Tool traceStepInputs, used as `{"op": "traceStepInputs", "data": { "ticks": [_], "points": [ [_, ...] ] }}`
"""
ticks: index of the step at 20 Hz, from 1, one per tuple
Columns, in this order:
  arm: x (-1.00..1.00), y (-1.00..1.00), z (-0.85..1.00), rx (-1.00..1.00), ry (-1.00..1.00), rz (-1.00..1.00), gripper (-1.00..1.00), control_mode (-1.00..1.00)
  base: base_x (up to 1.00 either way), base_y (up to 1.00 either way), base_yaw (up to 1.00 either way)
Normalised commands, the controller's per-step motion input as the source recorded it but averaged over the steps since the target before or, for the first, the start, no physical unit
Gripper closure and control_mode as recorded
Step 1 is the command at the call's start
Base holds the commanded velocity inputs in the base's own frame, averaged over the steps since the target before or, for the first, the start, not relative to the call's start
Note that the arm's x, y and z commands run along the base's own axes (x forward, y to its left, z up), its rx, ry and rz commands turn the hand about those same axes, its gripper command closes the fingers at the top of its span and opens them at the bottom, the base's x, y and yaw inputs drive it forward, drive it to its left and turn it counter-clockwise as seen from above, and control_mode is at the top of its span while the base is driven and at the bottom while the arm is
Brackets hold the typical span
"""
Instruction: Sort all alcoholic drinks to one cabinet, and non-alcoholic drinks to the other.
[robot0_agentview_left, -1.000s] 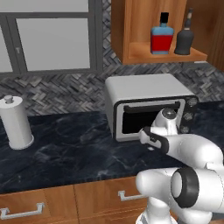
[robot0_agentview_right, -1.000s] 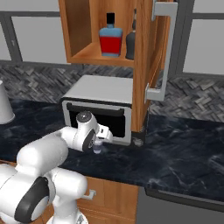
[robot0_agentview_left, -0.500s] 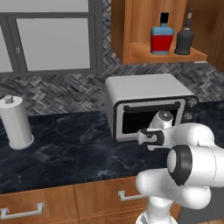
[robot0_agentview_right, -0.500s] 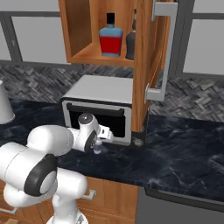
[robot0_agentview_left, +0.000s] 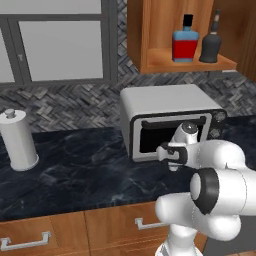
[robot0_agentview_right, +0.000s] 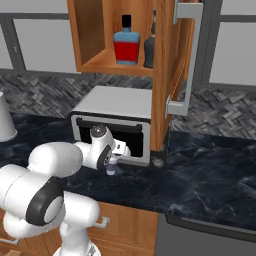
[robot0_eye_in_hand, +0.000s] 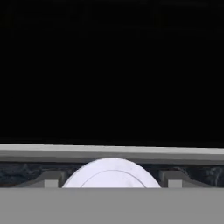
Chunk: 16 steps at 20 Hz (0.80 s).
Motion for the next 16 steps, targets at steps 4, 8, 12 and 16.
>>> {"op": "traceStepInputs", "data": {
  "ticks": [4,8,12,16],
  "points": [
    [-0.45,0.0,0.45,-0.01,0.0,0.0,1.0,-1.0,0.0,0.0,0.0],
    [-0.65,0.0,1.0,-0.02,-0.05,0.0,1.0,-1.0,0.0,0.0,0.0],
    [-0.65,0.03,1.0,-0.05,-0.16,0.0,1.0,-1.0,0.0,0.0,0.0],
    [-0.68,0.1,1.0,-0.02,-0.03,-0.04,1.0,-1.0,0.0,0.0,0.0]
  ]
}}
